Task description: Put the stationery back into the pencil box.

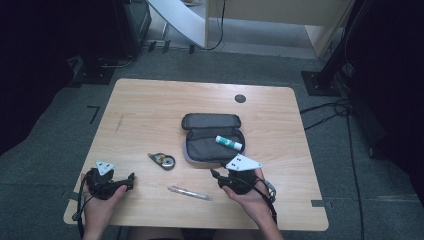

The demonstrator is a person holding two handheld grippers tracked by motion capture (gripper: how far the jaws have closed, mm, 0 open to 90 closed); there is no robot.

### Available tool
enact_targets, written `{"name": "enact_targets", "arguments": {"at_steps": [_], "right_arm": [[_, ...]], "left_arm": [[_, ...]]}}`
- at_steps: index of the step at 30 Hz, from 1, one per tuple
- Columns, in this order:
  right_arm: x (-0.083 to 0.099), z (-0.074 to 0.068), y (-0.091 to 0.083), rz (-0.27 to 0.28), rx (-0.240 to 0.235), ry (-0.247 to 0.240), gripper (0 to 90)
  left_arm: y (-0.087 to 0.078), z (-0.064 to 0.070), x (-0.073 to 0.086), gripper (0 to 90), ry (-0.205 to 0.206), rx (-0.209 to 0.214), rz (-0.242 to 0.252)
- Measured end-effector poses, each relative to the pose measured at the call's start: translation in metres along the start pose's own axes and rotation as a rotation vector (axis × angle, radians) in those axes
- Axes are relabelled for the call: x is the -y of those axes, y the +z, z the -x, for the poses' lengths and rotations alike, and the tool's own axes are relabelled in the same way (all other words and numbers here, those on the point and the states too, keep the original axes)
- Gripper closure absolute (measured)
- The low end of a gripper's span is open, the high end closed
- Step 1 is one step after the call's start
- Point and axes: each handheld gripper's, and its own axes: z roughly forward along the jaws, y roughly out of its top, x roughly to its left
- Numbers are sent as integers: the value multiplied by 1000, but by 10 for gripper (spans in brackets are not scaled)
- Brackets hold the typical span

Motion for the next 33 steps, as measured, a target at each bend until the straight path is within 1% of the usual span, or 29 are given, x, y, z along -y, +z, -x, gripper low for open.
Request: {"name": "enact_targets", "arguments": {"at_steps": [2, 3, 4, 5, 7, 8, 9, 10, 11, 13, 14, 15, 18, 20, 21, 22, 24, 25, 27, 30, 31, 33], "right_arm": [[8, -7, 4, -8, -30, -16, 554], [8, -7, 4, -8, -30, -16, 554], [13, -11, 8, -16, -58, -24, 546], [13, -11, 8, -16, -58, -24, 546], [18, -16, 12, -27, -74, -36, 540], [23, -21, 15, -32, -96, -37, 543], [23, -21, 15, -32, -96, -37, 543], [28, -25, 19, -44, -115, -45, 546], [28, -25, 19, -44, -115, -45, 546], [32, -29, 22, -60, -134, -48, 557], [35, -32, 25, -75, -159, -54, 578], [35, -32, 25, -75, -159, -54, 578], [39, -36, 29, -94, -183, -66, 611], [41, -38, 32, -105, -199, -86, 636], [41, -38, 32, -105, -199, -86, 636], [43, -39, 34, -115, -204, -90, 662], [43, -40, 35, -124, -199, -92, 675], [45, -40, 37, -135, -197, -105, 694], [46, -40, 38, -140, -202, -105, 702], [49, -39, 36, -147, -201, -113, 728], [50, -37, 33, -145, -198, -106, 741], [52, -36, 32, -142, -199, -113, 747]], "left_arm": [[0, 0, 0, 21, 0, 0, 0], [0, 0, 0, 21, 0, 0, 0], [0, 0, 0, 21, 0, 0, 0], [0, 0, 0, 21, 0, 0, 0], [0, 0, 0, 21, 0, 0, 0], [0, 0, 0, 21, 0, 0, 0], [0, 0, 0, 21, 0, 0, 0], [0, 0, 0, 21, 0, 0, 0], [0, 0, 0, 21, 0, 0, 0], [0, 0, 0, 21, 0, 0, 0], [0, 0, 0, 21, 0, 0, 0], [0, 0, 0, 21, 0, 0, 0], [0, 0, 0, 21, 0, 0, 0], [0, 0, 0, 21, 0, 0, 0], [0, 0, 0, 21, 0, 0, 0], [0, 0, 0, 21, 0, 0, 0], [0, 0, 0, 21, 0, 0, 0], [0, 0, 0, 21, 0, 0, 0], [0, 0, 0, 21, 0, 0, 0], [0, 0, 0, 21, 0, 0, 0], [0, 0, 0, 21, -1, 1, 0], [0, 0, 0, 21, -1, 0, 1]]}}
